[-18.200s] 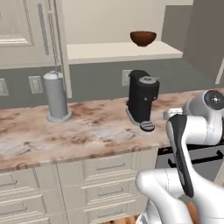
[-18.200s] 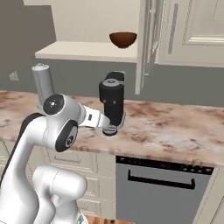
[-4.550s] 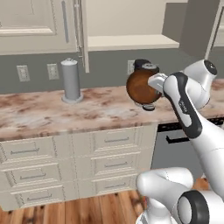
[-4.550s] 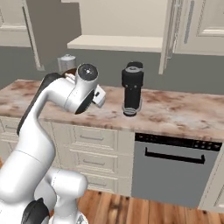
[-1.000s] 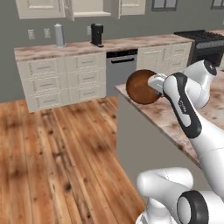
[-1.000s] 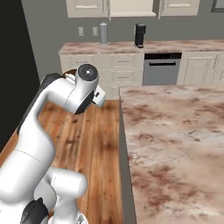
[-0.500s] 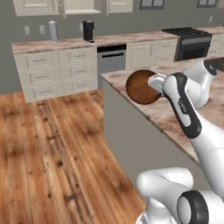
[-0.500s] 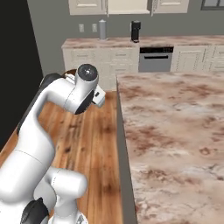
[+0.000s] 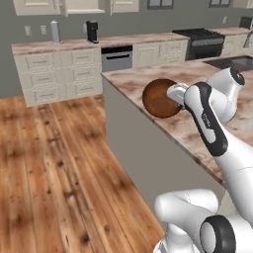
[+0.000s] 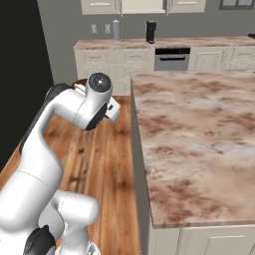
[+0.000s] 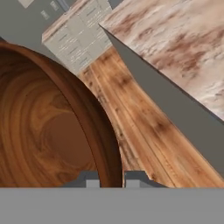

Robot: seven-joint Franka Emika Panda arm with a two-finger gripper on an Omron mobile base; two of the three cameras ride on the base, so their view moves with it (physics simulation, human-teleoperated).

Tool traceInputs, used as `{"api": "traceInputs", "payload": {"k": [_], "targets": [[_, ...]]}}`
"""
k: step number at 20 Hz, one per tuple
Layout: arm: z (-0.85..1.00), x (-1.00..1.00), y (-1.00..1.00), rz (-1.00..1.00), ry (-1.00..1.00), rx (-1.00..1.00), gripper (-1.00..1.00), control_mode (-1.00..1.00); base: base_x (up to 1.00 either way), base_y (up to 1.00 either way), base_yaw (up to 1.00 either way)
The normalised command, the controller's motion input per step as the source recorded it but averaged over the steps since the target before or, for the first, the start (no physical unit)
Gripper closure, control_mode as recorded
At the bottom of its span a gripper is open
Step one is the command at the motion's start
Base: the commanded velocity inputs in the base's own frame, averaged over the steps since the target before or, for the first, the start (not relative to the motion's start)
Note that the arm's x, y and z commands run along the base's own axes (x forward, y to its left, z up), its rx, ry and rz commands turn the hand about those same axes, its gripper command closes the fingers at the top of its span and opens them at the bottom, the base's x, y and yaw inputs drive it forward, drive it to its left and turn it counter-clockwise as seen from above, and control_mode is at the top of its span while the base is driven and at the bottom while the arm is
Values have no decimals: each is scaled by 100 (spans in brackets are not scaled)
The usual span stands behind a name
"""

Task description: Take the smaller bowl and place it next to the appetizer plate on the dining counter , and place the larger bowl next to the plate with cooked food.

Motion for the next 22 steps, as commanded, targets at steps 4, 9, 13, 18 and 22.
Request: {"api": "traceInputs", "payload": {"k": [4, 9, 13, 18, 22], "targets": [[0, 0, 0, 0, 0, 0, 100, 100, -100, 0, 0], [0, 0, 0, 0, 0, 0, 100, 100, -95, -3, -2], [0, 0, 0, 0, 0, 0, 100, 100, -41, -50, -3], [0, 0, 0, 0, 0, 0, 100, 100, -30, -82, -1], [0, 0, 0, 0, 0, 0, 100, 100, -10, -78, -2]]}}
